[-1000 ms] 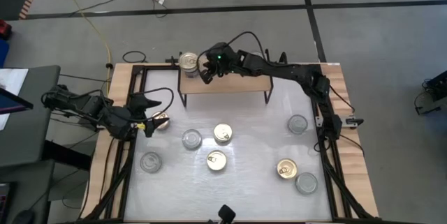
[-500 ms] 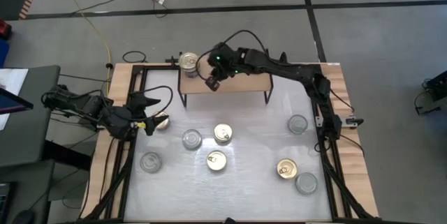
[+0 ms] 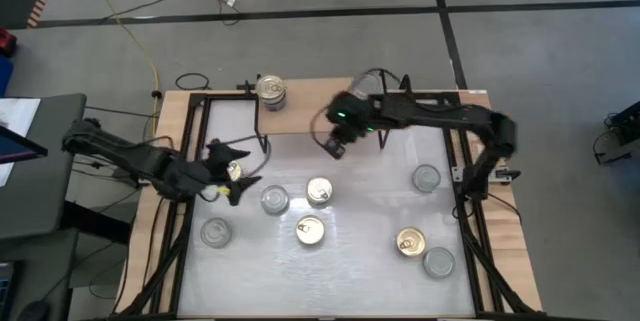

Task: Stack canned seafood by type on shelf
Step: Put the blue pink tuna can on the shelf aligned with the stacked blue pink tuna cans

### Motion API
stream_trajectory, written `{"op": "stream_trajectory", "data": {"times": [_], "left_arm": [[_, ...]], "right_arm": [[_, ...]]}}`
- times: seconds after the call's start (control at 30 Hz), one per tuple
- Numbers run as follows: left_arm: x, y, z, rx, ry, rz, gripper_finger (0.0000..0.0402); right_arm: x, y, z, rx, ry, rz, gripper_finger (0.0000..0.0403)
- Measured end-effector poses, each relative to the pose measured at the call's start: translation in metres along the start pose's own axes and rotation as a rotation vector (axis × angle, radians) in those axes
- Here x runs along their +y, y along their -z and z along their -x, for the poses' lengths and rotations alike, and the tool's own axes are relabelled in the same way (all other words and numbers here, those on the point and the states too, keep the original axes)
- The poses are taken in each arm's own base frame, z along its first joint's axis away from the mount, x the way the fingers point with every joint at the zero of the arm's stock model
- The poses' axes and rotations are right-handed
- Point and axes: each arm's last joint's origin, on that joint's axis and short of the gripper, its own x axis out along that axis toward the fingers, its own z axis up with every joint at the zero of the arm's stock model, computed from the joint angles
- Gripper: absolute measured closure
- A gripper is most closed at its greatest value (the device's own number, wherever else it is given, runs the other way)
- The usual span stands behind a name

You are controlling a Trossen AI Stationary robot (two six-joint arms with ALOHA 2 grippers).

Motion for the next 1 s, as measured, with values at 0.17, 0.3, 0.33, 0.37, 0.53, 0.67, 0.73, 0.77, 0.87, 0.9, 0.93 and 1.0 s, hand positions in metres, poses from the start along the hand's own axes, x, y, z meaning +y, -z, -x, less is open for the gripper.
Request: {"op": "stream_trajectory", "data": {"times": [0.17,0.3,0.33,0.37,0.53,0.67,0.73,0.77,0.87,0.9,0.93,1.0], "left_arm": [[-0.028,0.005,-0.03,0.028,-0.017,0.049,0.002],[-0.052,0.007,-0.054,0.067,-0.05,0.162,0.002],[-0.057,0.008,-0.06,0.078,-0.063,0.194,0.002],[-0.062,0.009,-0.067,0.091,-0.074,0.233,0.002],[-0.076,0.019,-0.102,0.211,-0.103,0.403,0.002],[-0.076,0.036,-0.134,0.35,-0.152,0.573,0.002],[-0.077,0.046,-0.147,0.391,-0.187,0.606,0.002],[-0.077,0.048,-0.151,0.4,-0.2,0.623,0.002],[-0.079,0.052,-0.163,0.408,-0.23,0.639,0.002],[-0.079,0.052,-0.165,0.406,-0.232,0.636,0.002],[-0.078,0.051,-0.168,0.404,-0.236,0.631,0.002],[-0.075,0.048,-0.171,0.397,-0.244,0.63,0.002]], "right_arm": [[0.008,0.058,0.041,-0.041,-0.021,-0.06,0.0381],[0.018,0.108,0.065,-0.061,-0.028,-0.112,0.0381],[0.021,0.119,0.068,-0.065,-0.029,-0.129,0.0381],[0.024,0.132,0.071,-0.067,-0.033,-0.142,0.0381],[0.037,0.181,0.066,-0.081,-0.093,-0.223,0.0381],[0.047,0.206,0.049,-0.098,-0.143,-0.316,0.0376],[0.051,0.213,0.041,-0.105,-0.175,-0.348,0.0365],[0.052,0.215,0.036,-0.106,-0.179,-0.358,0.0358],[0.057,0.214,0.027,-0.115,-0.184,-0.374,0.0332],[0.058,0.213,0.023,-0.122,-0.185,-0.381,0.0323],[0.059,0.211,0.019,-0.131,-0.187,-0.392,0.0312],[0.06,0.206,0.009,-0.151,-0.186,-0.418,0.029]]}}
